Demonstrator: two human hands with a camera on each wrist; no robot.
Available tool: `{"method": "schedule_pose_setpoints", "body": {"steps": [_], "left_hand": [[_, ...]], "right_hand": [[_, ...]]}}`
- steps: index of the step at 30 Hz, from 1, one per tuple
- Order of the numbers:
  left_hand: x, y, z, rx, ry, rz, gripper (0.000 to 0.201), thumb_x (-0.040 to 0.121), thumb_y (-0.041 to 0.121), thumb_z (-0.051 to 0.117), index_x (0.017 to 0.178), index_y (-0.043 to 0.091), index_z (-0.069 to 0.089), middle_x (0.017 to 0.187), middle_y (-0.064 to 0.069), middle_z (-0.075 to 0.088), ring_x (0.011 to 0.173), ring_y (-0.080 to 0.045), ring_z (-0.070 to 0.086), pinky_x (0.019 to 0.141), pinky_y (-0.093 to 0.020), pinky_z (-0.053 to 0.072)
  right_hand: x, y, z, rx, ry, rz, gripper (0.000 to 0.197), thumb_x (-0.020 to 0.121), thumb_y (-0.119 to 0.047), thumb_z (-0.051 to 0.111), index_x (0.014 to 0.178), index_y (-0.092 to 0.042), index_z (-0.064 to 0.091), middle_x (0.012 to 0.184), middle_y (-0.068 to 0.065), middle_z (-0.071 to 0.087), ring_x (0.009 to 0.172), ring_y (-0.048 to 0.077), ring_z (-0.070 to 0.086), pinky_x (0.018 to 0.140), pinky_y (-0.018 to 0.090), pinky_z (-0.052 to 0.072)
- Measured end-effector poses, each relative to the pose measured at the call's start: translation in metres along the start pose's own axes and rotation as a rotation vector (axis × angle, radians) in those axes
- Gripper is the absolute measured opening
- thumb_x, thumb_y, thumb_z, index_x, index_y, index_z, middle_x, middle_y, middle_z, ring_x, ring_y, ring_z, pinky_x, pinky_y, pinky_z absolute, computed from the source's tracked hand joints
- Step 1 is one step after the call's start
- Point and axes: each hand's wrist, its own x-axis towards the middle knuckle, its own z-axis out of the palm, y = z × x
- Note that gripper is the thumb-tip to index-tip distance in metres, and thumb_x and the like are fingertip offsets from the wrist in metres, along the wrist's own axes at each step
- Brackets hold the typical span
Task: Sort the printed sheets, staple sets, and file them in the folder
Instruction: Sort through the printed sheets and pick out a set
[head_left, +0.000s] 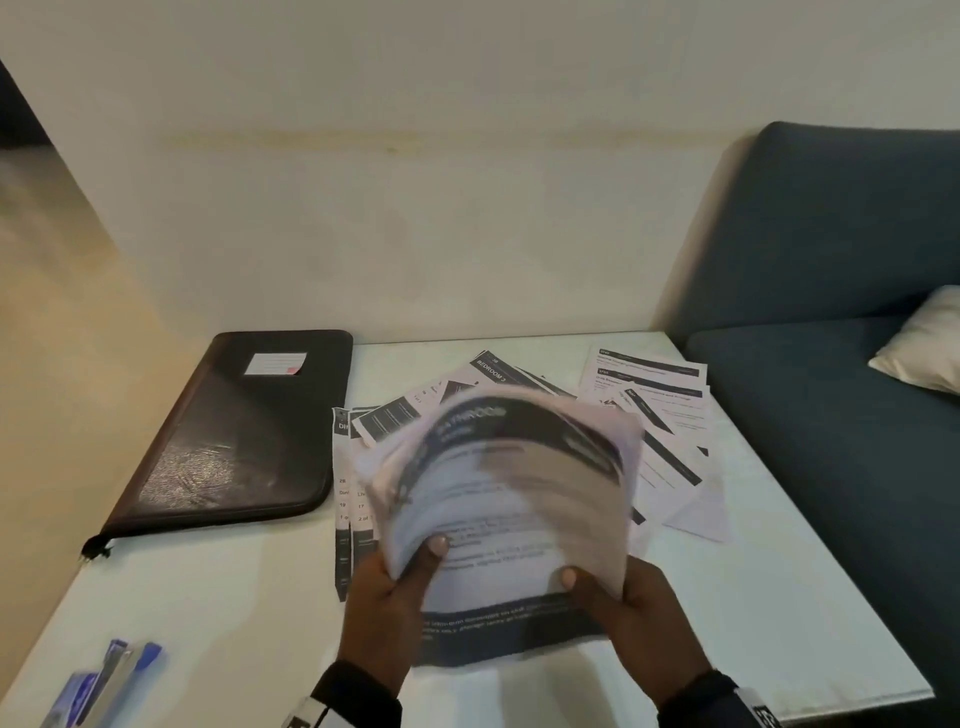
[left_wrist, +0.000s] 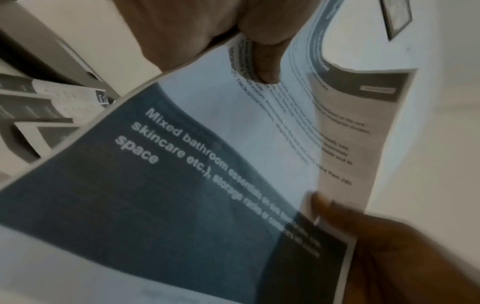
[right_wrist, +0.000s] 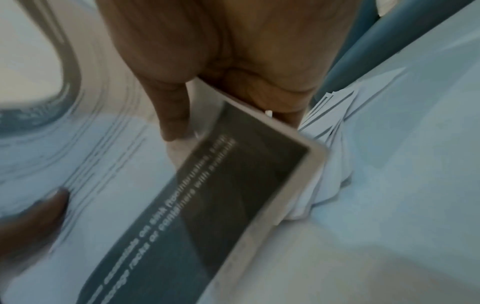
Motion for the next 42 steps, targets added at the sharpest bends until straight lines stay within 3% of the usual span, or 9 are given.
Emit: {"method": "schedule_pose_setpoints", "body": {"steps": [4, 8, 10, 12, 16, 27, 30, 35, 42], "left_hand": [[0.006, 0.008, -0.006, -0.269, 0.099, -0.07, 0.027, 0.086, 0.022, 0.066, 0.113, 0.022, 0.066, 0.109, -0.002, 0.072, 0.102, -0.029, 0.066, 0.086, -0.049, 0.052], [0.0, 0.006, 0.002, -0.515, 0.016, -0.171, 0.043, 0.094, 0.016, 0.053, 0.134, 0.032, 0.05, 0.127, -0.005, 0.064, 0.114, -0.031, 0.062, 0.094, -0.055, 0.048], [-0.004, -0.004, 0.009, -0.523, 0.015, -0.196, 0.049, 0.092, 0.015, 0.056, 0.136, 0.035, 0.046, 0.13, -0.009, 0.061, 0.116, -0.037, 0.059, 0.094, -0.062, 0.045], [-0.006, -0.01, 0.012, -0.503, 0.026, -0.205, 0.052, 0.089, 0.011, 0.058, 0.135, 0.034, 0.046, 0.128, -0.01, 0.061, 0.113, -0.039, 0.061, 0.092, -0.064, 0.045], [0.006, -0.002, -0.011, -0.467, 0.044, -0.242, 0.042, 0.091, 0.004, 0.052, 0.131, 0.017, 0.054, 0.124, -0.016, 0.064, 0.109, -0.039, 0.063, 0.084, -0.063, 0.05], [0.016, -0.009, -0.029, 0.263, -0.167, -0.181, 0.027, 0.087, 0.02, 0.066, 0.113, 0.022, 0.061, 0.104, -0.001, 0.072, 0.087, -0.024, 0.071, 0.076, -0.041, 0.056], [0.014, -0.008, -0.024, 0.256, -0.11, -0.094, 0.033, 0.088, 0.014, 0.064, 0.12, 0.018, 0.057, 0.111, 0.0, 0.067, 0.099, -0.026, 0.064, 0.087, -0.05, 0.054], [0.004, -0.002, -0.015, 0.118, -0.055, 0.054, 0.039, 0.08, 0.015, 0.072, 0.116, 0.02, 0.057, 0.1, 0.004, 0.069, 0.093, -0.014, 0.066, 0.065, -0.021, 0.057], [-0.004, -0.034, -0.007, 0.101, -0.097, -0.002, 0.045, 0.079, 0.009, 0.075, 0.103, 0.045, 0.063, 0.104, 0.011, 0.069, 0.101, -0.01, 0.064, 0.082, -0.039, 0.055]], "right_hand": [[0.0, -0.004, -0.007, 0.25, 0.005, 0.025, 0.008, 0.079, -0.011, 0.078, 0.087, -0.014, 0.078, 0.087, 0.007, 0.076, 0.087, 0.024, 0.072, 0.072, 0.031, 0.057], [-0.005, -0.009, 0.011, 0.862, -0.114, 0.145, 0.058, 0.053, -0.025, 0.093, 0.104, -0.007, 0.074, 0.108, 0.02, 0.071, 0.1, 0.037, 0.068, 0.079, 0.047, 0.057], [-0.006, -0.014, 0.021, 0.923, -0.093, 0.171, 0.053, 0.067, -0.027, 0.087, 0.113, -0.009, 0.07, 0.113, 0.019, 0.07, 0.103, 0.037, 0.067, 0.081, 0.049, 0.056], [-0.004, -0.015, 0.022, 0.855, 0.042, 0.206, 0.035, 0.085, -0.019, 0.068, 0.118, -0.01, 0.064, 0.111, 0.017, 0.07, 0.102, 0.037, 0.068, 0.084, 0.051, 0.054], [0.001, -0.016, -0.006, 0.576, 0.232, 0.173, 0.019, 0.086, -0.013, 0.065, 0.104, -0.006, 0.068, 0.092, 0.009, 0.076, 0.086, 0.027, 0.072, 0.073, 0.037, 0.057], [0.002, -0.004, -0.04, 0.232, 0.178, 0.102, 0.006, 0.09, -0.015, 0.064, 0.09, -0.015, 0.07, 0.08, 0.0, 0.075, 0.078, 0.021, 0.072, 0.07, 0.032, 0.055], [0.0, -0.007, -0.036, 0.276, 0.205, 0.039, 0.009, 0.088, -0.01, 0.066, 0.093, -0.017, 0.071, 0.084, 0.0, 0.076, 0.082, 0.021, 0.072, 0.069, 0.031, 0.058], [-0.011, -0.019, -0.031, 0.417, 0.217, -0.18, 0.026, 0.083, 0.007, 0.064, 0.098, -0.014, 0.07, 0.09, -0.002, 0.076, 0.085, 0.01, 0.072, 0.064, 0.021, 0.057], [-0.004, 0.013, -0.02, 0.248, 0.232, -0.015, 0.023, 0.081, -0.001, 0.073, 0.089, -0.023, 0.07, 0.086, -0.008, 0.076, 0.085, 0.014, 0.071, 0.074, 0.036, 0.059]]}}
